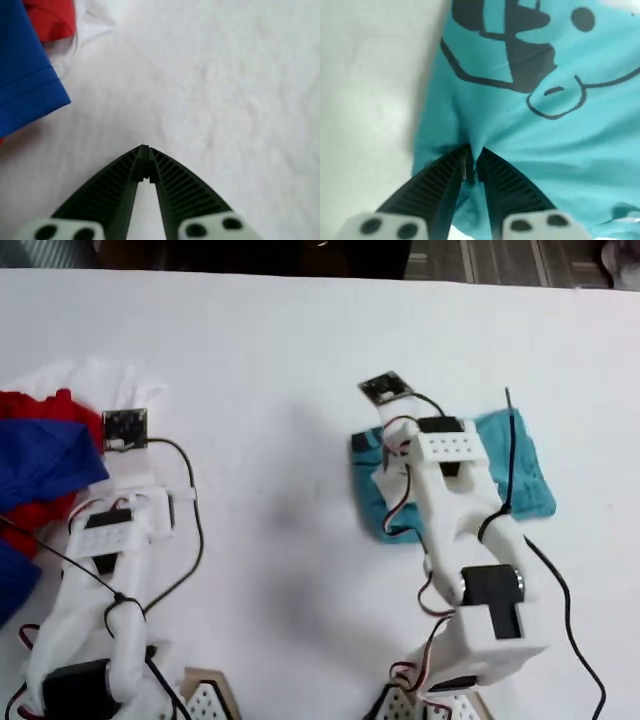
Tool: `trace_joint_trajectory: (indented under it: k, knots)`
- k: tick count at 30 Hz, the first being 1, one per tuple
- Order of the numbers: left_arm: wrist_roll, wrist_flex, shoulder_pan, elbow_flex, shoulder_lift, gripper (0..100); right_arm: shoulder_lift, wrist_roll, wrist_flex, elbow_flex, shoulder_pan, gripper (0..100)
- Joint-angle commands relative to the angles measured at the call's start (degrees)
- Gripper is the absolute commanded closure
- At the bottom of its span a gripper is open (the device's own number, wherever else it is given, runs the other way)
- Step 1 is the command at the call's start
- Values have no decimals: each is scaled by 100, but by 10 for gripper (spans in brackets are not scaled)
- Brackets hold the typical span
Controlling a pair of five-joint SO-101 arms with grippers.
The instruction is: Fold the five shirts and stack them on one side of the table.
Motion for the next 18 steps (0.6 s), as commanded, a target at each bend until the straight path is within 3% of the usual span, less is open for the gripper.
trace_joint_trajectory:
  k: [1,18]
  knots:
    - [18,-105,44,-84,9,974,-725,-167,215,-35,-453,978]
    - [18,-105,44,-84,9,974,-1042,-360,180,475,-1341,978]
